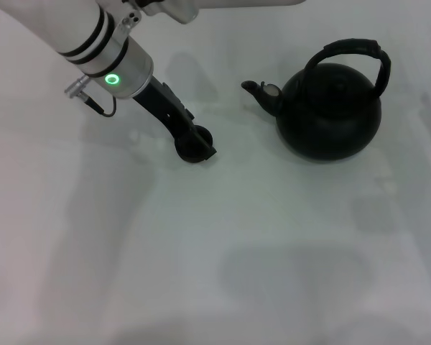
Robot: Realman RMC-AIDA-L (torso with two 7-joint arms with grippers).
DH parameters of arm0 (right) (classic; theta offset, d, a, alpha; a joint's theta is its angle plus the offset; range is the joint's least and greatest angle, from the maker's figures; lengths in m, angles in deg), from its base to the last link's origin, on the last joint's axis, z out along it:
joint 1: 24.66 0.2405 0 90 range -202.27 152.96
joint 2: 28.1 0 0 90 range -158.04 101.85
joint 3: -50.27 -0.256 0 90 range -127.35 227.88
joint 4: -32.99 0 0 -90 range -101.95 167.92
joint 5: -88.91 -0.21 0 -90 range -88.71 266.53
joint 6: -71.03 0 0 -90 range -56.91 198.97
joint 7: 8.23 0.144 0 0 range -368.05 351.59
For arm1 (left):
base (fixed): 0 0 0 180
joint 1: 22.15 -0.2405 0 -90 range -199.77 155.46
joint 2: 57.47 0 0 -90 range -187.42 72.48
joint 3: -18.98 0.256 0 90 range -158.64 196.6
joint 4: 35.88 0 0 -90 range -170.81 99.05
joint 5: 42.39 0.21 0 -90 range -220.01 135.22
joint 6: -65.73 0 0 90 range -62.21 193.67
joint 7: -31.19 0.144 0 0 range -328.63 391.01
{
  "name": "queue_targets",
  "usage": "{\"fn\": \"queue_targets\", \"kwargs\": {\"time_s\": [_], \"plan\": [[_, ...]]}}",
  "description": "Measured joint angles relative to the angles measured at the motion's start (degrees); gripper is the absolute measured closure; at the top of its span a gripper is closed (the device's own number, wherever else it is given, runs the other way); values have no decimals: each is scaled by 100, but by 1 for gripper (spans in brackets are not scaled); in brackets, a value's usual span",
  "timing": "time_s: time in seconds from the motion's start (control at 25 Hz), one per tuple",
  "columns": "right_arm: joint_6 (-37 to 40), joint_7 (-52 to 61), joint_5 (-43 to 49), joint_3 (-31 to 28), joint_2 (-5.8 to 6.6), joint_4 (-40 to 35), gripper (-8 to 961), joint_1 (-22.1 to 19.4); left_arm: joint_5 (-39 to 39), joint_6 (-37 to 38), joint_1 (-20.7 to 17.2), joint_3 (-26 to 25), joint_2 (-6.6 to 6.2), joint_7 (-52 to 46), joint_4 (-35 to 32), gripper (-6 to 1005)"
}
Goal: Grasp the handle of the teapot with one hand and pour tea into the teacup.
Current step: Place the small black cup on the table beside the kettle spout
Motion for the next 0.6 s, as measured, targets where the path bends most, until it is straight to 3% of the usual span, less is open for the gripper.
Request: {"fn": "queue_targets", "kwargs": {"time_s": [0.24, 0.6], "plan": [[0, 0, 0, 0, -8, 0, 113, -3, -11, -4, 21, 0, -6, 8, 17, 111], [0, 0, 0, 0, -9, -19, 112, -16, -614, 135, 52, 0, -21, 552, 24, 111]]}}
